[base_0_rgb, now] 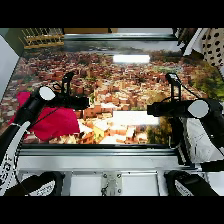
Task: Fold the clothes and pants, and hang the long-sleeved shirts on hangers.
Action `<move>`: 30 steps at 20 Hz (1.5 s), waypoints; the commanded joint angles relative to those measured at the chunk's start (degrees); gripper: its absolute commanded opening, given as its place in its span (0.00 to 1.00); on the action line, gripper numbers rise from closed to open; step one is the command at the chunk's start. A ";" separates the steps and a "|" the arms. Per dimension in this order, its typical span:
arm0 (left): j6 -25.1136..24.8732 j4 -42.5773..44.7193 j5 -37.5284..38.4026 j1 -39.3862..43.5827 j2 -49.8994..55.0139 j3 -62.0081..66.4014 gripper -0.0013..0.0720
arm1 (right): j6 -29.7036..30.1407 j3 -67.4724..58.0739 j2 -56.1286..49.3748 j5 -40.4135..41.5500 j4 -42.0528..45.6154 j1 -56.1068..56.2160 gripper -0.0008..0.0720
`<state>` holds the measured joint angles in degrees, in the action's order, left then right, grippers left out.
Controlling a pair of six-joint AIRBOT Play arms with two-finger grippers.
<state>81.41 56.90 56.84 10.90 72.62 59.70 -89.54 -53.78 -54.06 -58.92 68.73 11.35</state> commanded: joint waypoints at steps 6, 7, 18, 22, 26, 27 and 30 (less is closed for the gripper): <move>0.79 25.83 2.40 -17.00 0.02 9.97 1.00 | 0.00 0.02 -0.02 -0.02 -0.02 0.07 0.04; 1.16 26.43 2.36 -21.00 0.02 10.38 1.00 | -0.02 0.02 -0.02 -0.02 -0.02 0.07 0.04; 4.57 24.06 -2.62 -41.68 8.83 -0.92 1.00 | -0.02 0.02 -0.02 -0.02 -0.02 0.07 0.04; 4.52 15.69 -2.67 -41.31 9.73 -0.92 0.77 | -0.02 0.02 -0.02 -0.02 -0.02 0.07 0.04; 2.60 11.21 0.31 -36.98 7.96 -0.92 0.03 | 0.00 0.02 -0.02 0.00 -0.02 0.07 0.04; 1.36 8.33 0.74 -34.84 6.36 -0.92 0.03 | -0.02 0.02 -0.02 -0.02 0.00 0.04 0.04; 0.90 -2.89 -1.07 -19.56 -2.73 -0.92 0.03 | -0.02 0.02 -0.04 0.17 -0.50 0.07 0.04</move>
<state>83.09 60.71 56.45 -15.05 73.58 58.81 -89.54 -53.78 -54.06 -58.92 68.62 11.38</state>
